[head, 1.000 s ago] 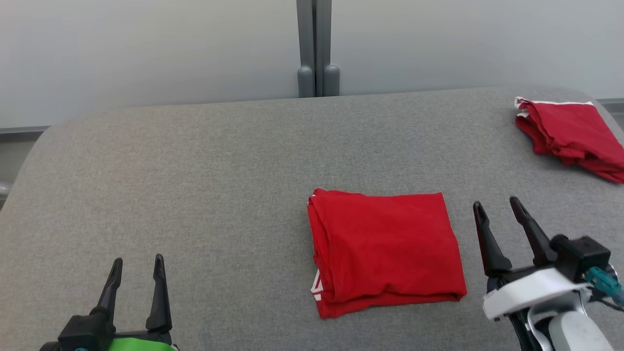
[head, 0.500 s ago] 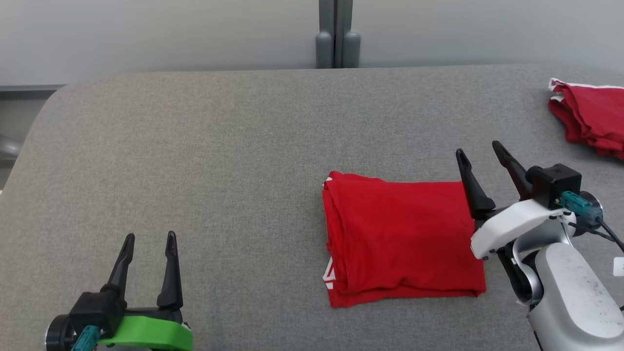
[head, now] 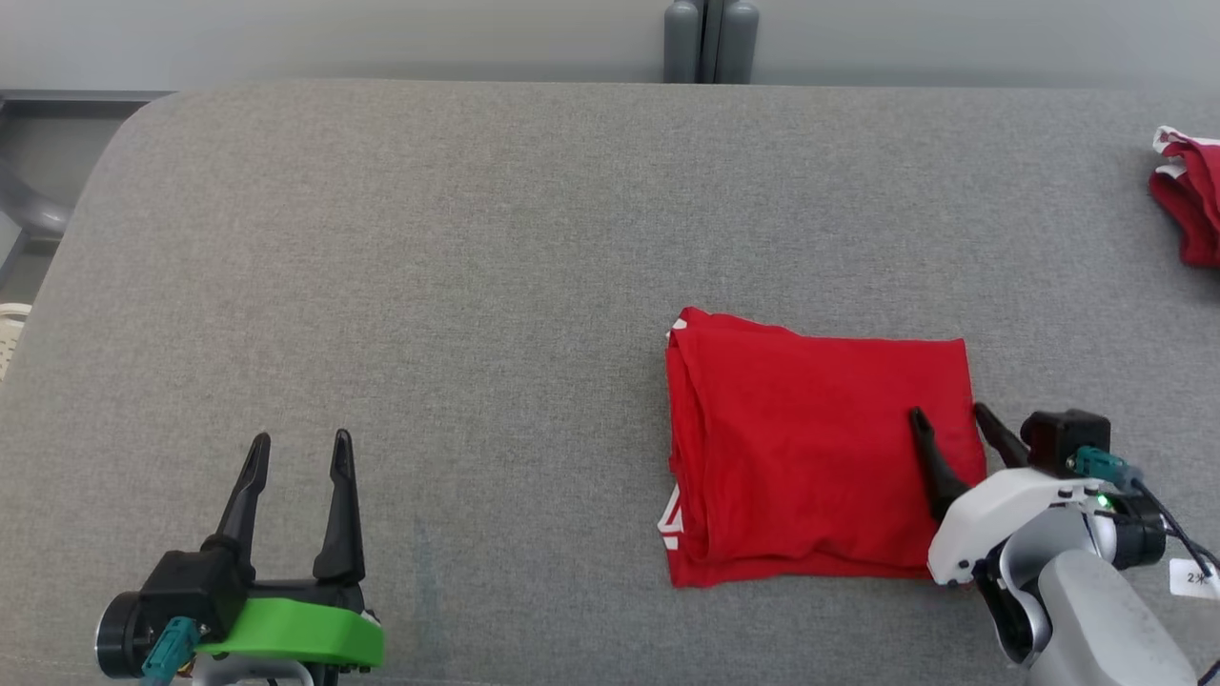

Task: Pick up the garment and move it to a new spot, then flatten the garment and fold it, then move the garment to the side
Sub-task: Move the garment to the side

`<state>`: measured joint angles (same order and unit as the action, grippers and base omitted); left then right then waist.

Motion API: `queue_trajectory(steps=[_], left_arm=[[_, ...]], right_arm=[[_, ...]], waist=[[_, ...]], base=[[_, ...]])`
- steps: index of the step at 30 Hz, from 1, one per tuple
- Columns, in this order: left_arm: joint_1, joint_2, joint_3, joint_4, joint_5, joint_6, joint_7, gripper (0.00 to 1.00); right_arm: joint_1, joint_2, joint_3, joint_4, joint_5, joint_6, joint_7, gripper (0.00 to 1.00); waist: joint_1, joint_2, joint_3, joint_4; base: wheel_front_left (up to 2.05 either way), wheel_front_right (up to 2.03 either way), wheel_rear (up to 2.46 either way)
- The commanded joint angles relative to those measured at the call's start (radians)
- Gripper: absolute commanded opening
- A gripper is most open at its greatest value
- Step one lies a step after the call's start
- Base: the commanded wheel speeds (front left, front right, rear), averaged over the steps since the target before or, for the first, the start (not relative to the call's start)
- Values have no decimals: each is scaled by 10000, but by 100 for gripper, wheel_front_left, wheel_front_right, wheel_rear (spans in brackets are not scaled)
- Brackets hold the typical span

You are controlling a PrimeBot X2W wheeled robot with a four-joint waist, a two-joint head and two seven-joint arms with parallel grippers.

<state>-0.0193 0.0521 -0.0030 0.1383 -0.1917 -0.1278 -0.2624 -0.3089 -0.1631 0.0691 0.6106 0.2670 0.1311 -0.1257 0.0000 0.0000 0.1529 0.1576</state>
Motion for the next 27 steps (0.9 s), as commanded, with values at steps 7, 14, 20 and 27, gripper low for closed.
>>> queue_trajectory(steps=[7, 14, 20, 27], left_arm=[[-133, -11, -27, -44, -127, 91, -27, 100], [-202, -10, -94, -23, -160, 118, -27, 100], [-355, -10, -186, -4, -251, 125, -27, 100], [-537, -9, -271, -169, -284, 187, -27, 100]], right_arm=[[506, 336, -319, 725, 144, -10, -297, 100], [363, 491, -103, 1160, 315, -10, -125, 0], [-594, 105, 270, 1176, 410, -15, -63, 0], [-2137, -871, 962, 878, 419, -15, 270, 0]], waist=[[0, 0, 61, -49], [0, 0, 125, -127], [0, 0, 309, -83], [0, 0, 905, -231]], base=[[0, 0, 0], [0, 0, 0], [0, 0, 0], [0, 0, 0]])
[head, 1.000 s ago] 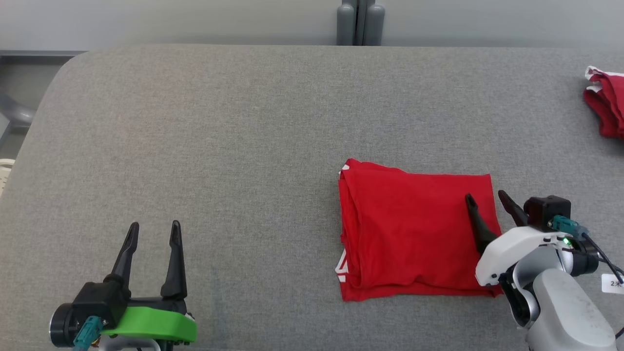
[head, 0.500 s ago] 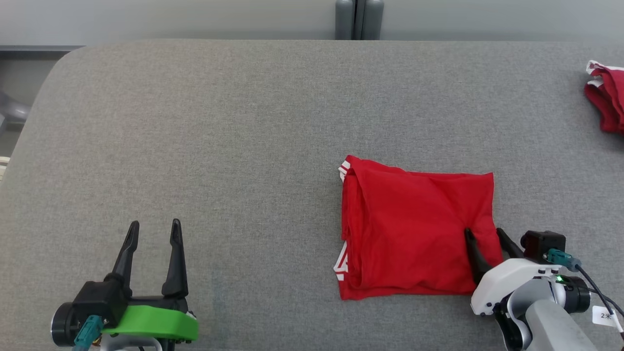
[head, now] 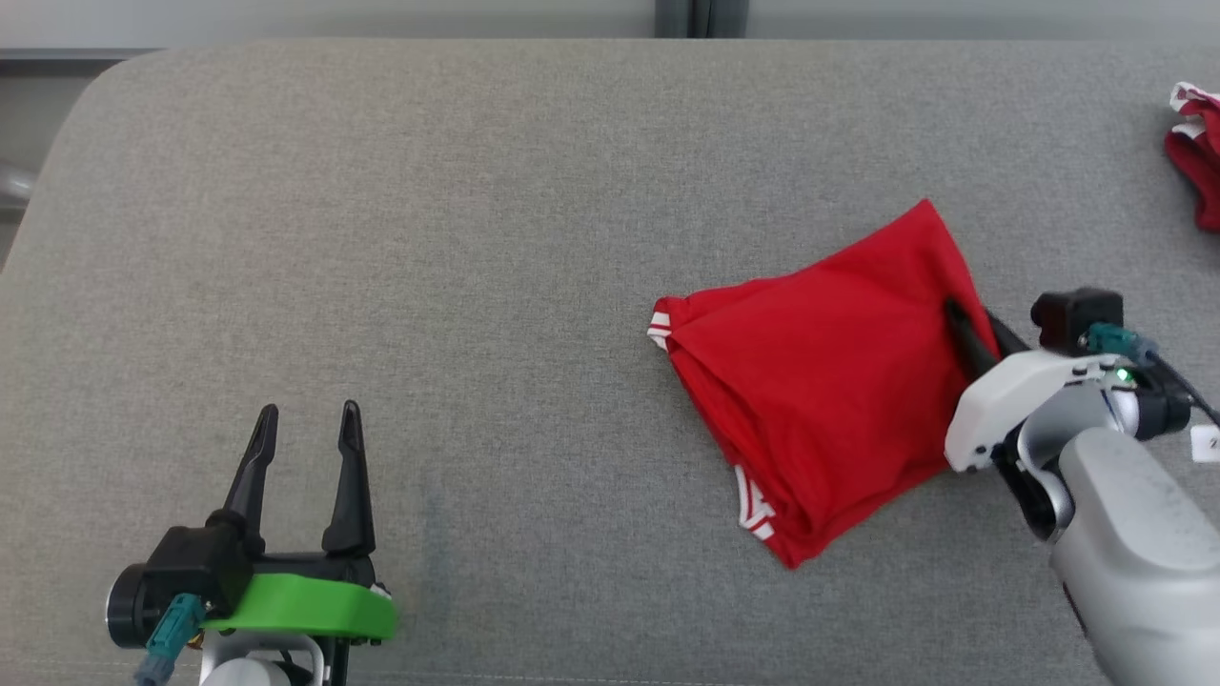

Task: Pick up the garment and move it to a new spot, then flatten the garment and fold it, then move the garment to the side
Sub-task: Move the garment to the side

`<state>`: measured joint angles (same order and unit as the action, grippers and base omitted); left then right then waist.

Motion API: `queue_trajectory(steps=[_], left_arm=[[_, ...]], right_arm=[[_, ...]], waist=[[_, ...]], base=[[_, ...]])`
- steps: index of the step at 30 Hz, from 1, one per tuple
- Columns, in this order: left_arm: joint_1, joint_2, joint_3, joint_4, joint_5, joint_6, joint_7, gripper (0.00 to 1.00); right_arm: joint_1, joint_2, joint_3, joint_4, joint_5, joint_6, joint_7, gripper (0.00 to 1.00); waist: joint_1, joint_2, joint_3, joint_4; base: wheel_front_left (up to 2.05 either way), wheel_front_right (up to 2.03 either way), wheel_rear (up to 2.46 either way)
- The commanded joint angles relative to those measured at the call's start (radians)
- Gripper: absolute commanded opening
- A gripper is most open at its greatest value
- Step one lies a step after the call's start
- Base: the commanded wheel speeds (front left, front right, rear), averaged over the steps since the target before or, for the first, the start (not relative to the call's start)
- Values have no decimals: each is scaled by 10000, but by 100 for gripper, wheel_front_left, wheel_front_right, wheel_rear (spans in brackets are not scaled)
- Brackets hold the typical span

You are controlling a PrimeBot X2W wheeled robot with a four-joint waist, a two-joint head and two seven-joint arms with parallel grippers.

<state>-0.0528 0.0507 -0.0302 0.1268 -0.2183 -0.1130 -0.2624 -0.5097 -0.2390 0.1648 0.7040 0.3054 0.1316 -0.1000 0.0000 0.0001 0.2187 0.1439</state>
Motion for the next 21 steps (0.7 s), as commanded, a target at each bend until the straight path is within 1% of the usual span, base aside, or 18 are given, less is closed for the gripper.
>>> queue_trajectory(steps=[1, 5, 8, 13, 15, 16, 21], left_arm=[[-263, 5, -34, -82, -24, 56, -27, 100], [-558, 5, -203, -163, 7, 73, -27, 100], [-886, 7, -270, -261, 121, 80, -27, 100], [-1393, 20, -264, -381, 394, 24, -27, 100], [-1611, 80, -259, -391, 531, -5, -27, 100], [-1779, 141, -237, -440, 642, -31, -27, 100], [-2150, 186, -379, -578, 799, -81, -27, 100]], right_arm=[[-395, -328, 134, -131, 64, -19, 99, 0], [-1339, -1265, 682, -515, 250, -20, 501, 0], [-2068, -2164, 968, -900, 474, -20, 799, 0], [-2965, -3548, 1085, -1537, 986, -20, 1184, 0], [-3311, -4056, 1063, -1729, 1145, -20, 1323, 0], [-3656, -4409, 1030, -1837, 1368, -20, 1464, 0], [-4597, -5183, 763, -1693, 1850, -20, 1712, 0]], waist=[[0, -1, 421, -147], [0, -1, 1154, -459], [0, -1, 1811, -803], [0, -1, 2695, -1464], [0, -1, 2959, -1706], [0, -1, 3188, -1930], [0, -1, 3574, -2232]], base=[[0, 0, 0], [0, 0, 0], [0, 0, 0], [0, 0, 0], [0, 0, 0], [0, 0, 0], [0, 0, 0]])
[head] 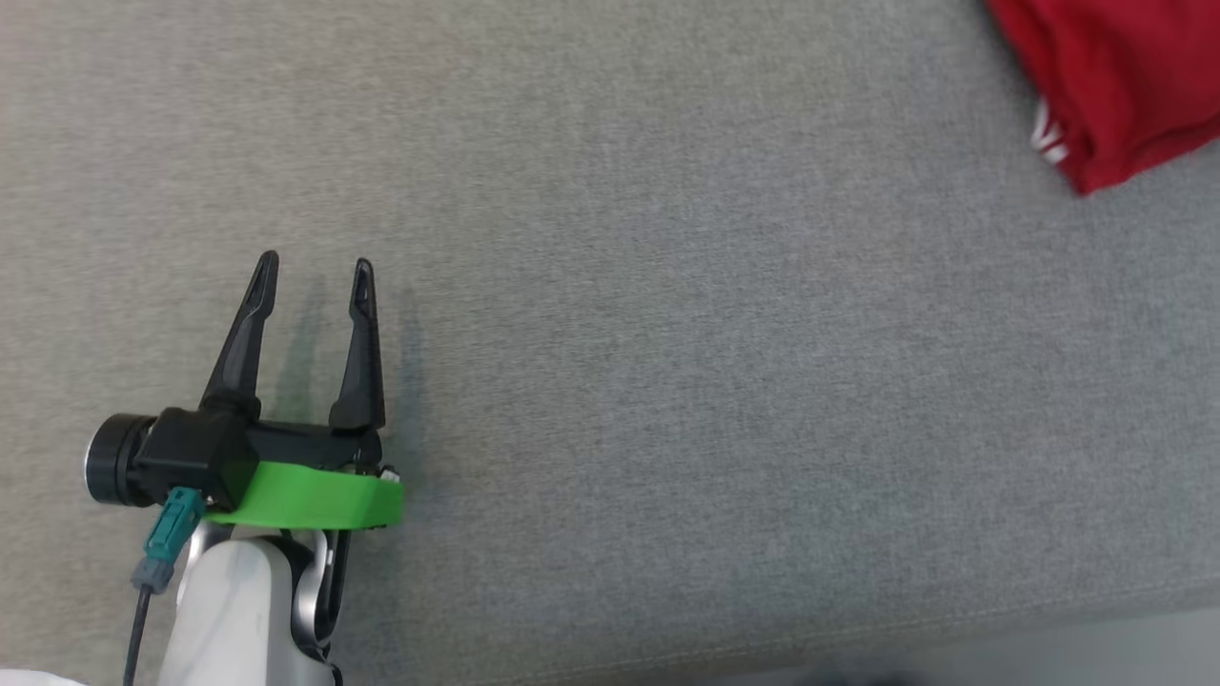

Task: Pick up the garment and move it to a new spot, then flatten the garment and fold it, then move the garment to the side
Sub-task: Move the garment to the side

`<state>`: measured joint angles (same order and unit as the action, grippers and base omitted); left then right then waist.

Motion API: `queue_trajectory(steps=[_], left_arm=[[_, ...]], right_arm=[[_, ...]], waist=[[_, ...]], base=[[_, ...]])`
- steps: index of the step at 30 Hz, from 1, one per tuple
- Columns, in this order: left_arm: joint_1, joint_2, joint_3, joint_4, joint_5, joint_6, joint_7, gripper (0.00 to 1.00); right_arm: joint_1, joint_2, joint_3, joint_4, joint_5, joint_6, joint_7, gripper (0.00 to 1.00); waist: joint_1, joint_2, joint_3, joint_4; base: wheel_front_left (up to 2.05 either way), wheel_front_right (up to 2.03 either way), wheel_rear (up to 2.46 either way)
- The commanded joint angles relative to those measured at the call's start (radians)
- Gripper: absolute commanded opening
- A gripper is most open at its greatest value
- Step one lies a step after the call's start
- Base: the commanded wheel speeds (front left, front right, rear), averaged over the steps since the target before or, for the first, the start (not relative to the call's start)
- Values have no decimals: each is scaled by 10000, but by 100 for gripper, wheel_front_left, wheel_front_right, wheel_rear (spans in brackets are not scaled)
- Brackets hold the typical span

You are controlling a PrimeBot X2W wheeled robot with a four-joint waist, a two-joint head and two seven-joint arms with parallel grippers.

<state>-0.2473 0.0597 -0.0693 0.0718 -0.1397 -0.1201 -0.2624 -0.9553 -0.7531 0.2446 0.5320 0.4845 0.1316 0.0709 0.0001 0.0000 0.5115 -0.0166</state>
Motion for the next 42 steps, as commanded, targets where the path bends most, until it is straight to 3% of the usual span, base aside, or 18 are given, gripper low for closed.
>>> queue_trajectory(steps=[1, 10, 14, 15, 16, 17, 27, 35, 42], left_arm=[[-241, 104, -7, -57, 21, -21, -27, 100], [-369, 150, -165, -496, 175, -75, -27, 100], [-471, 181, -215, -559, 177, -89, -27, 100], [-491, 179, -228, -560, 178, -93, -27, 100], [-517, 185, -238, -556, 174, -95, -27, 100], [-535, 193, -252, -543, 159, -99, -27, 100], [-167, 133, -53, -498, 70, -97, -27, 100], [288, 39, 218, -339, -114, -42, -27, 100], [1073, -18, 522, -213, -222, -2, -26, 100]], right_arm=[[-298, -125, -56, 81, 127, -20, 58, 0], [-1645, -1079, 143, 1401, 503, -21, 444, 0], [-2147, -980, 230, 2490, 427, -21, 448, 0], [-2245, -957, 259, 2692, 338, -21, 352, 38], [-2383, -930, 273, 2972, 278, -21, 238, 87], [-2519, -944, 240, 3231, 164, -21, 36, 100], [-2942, -340, 895, 4308, -257, -21, -1156, 100], [-2386, 520, 1764, 3808, -84, -21, -2699, 100], [-1079, 1513, 2171, 2769, 630, -21, -3299, 100]], waist=[[-1, 0, 696, -657], [-1, 0, 1046, -705], [-1, 0, 1136, -646], [-1, 0, 1151, -622], [-1, 0, 1160, -584], [-1, 0, 1155, -532], [-1, 0, 735, -430], [-1, 0, -426, -268], [-1, 0, -1717, -74]], base=[[0, 0, 0], [0, 0, 0], [0, 0, 0], [0, 0, 0], [0, 0, 0], [0, 0, 0], [0, 0, 0], [0, 0, 0], [0, 0, 0]])
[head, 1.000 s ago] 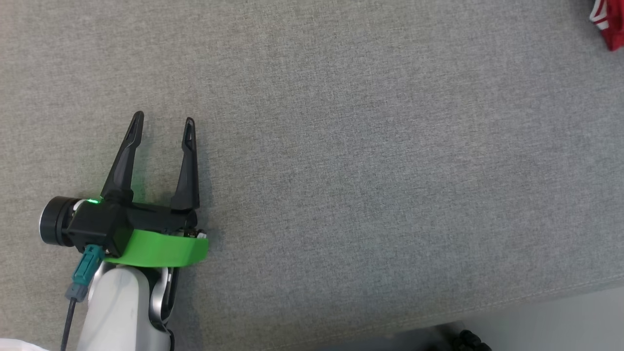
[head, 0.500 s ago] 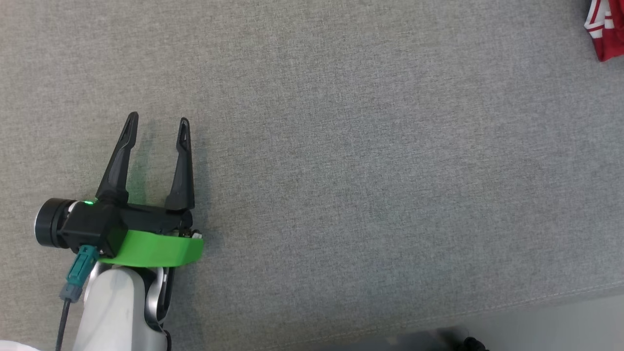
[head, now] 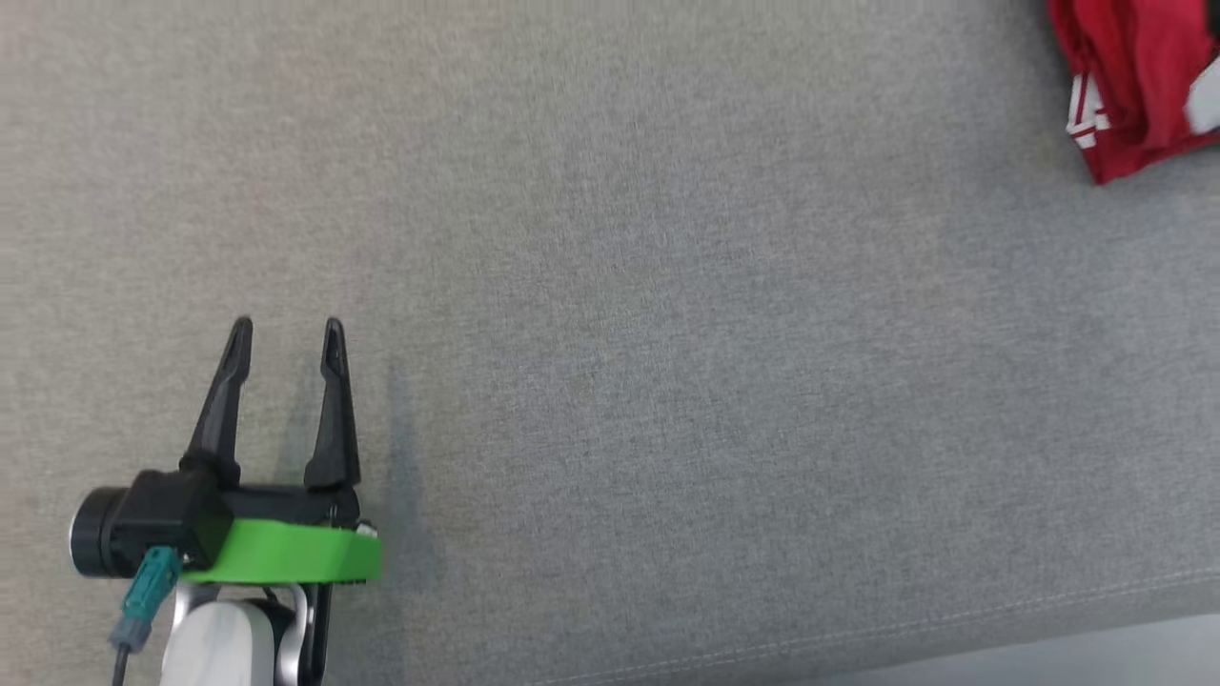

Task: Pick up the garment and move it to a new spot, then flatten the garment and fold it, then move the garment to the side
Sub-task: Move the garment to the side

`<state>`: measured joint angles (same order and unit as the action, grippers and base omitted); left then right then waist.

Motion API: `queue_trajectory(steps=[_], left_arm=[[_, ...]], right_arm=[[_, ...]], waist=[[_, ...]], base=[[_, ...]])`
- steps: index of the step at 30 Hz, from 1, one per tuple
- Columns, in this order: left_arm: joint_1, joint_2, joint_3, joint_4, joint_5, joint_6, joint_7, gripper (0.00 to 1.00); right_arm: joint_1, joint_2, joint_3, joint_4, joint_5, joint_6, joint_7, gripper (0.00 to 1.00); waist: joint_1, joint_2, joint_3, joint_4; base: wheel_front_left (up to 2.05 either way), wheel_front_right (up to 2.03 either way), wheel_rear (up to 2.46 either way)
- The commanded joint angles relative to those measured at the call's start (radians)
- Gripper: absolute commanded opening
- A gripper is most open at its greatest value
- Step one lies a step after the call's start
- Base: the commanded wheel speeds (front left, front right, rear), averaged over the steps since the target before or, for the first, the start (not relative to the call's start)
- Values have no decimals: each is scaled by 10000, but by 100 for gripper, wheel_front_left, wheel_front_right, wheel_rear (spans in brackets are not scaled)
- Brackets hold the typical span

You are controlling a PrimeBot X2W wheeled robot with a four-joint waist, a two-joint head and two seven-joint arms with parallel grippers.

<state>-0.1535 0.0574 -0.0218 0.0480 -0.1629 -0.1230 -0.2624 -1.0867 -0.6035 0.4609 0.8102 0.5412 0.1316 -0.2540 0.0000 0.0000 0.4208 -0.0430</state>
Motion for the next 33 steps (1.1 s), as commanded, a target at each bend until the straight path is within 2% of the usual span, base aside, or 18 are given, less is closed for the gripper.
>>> queue_trajectory(steps=[1, 5, 18, 26, 33], left_arm=[[276, 1, 57, 53, -10, 26, -26, 100], [775, -16, 194, 138, -86, 31, -27, 100], [2101, -41, 840, 286, -270, 30, -27, 100], [2433, -48, 936, 404, -308, -3, -27, 100], [2376, -24, 845, 567, -275, -43, -26, 100]], right_arm=[[511, 154, 15, -198, 123, -21, -75, 100], [1500, 619, -223, -895, 271, -21, -115, 100], [5659, 1886, -1797, -3433, -614, -21, -116, 100], [8070, 2700, -2925, -4636, -1180, -19, -117, 100], [9533, 3369, -3516, -5695, -1685, -18, 52, 100]], waist=[[0, 0, -1011, 223], [0, 0, -1680, 281], [0, 0, -3360, 163], [0, 0, -3971, 194], [0, 0, -4258, 341]], base=[[0, 0, 0], [0, 0, 0], [0, 0, 0], [0, 0, 0], [0, 0, 0]])
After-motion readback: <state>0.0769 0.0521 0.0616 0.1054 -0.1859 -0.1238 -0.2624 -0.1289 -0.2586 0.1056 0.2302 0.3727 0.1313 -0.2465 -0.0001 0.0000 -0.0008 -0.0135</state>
